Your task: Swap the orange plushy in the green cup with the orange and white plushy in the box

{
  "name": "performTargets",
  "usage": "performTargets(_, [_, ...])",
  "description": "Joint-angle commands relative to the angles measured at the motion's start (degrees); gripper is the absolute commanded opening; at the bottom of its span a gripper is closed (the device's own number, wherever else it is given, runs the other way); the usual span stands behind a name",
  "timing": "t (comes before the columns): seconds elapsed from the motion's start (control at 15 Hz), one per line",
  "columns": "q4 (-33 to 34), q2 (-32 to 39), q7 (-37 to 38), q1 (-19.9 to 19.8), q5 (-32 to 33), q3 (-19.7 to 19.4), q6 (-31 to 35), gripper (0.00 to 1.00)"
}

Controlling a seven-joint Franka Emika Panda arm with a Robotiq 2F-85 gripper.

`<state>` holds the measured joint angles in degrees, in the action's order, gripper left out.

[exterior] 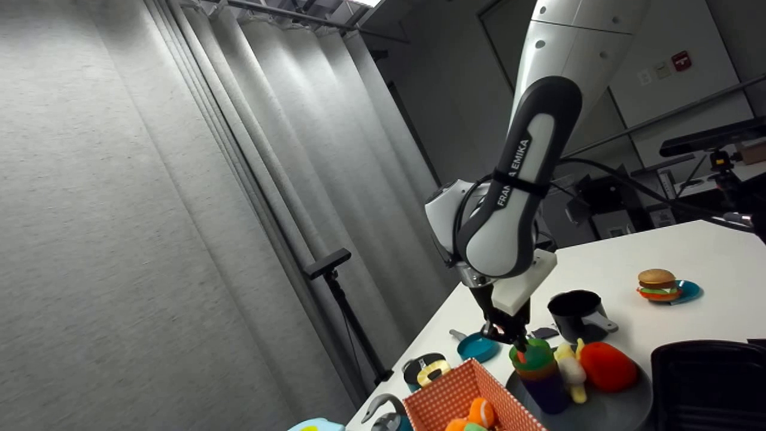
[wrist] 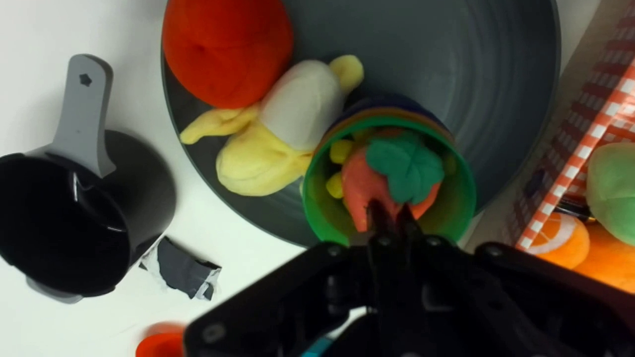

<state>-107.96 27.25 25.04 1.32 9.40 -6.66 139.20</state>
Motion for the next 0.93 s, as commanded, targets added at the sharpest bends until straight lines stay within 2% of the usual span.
performTargets(0.0, [-1.7, -3.5, 1.0, 1.5, 1.4, -2.3, 1.4, 0.01])
performTargets(0.33, [-2.7, -6.8, 0.9, 2.6, 3.5, -2.1, 3.5, 0.01])
performTargets(0.87, [-3.5, -9.4, 0.5, 7.0, 4.7, 0.4, 6.9, 0.01])
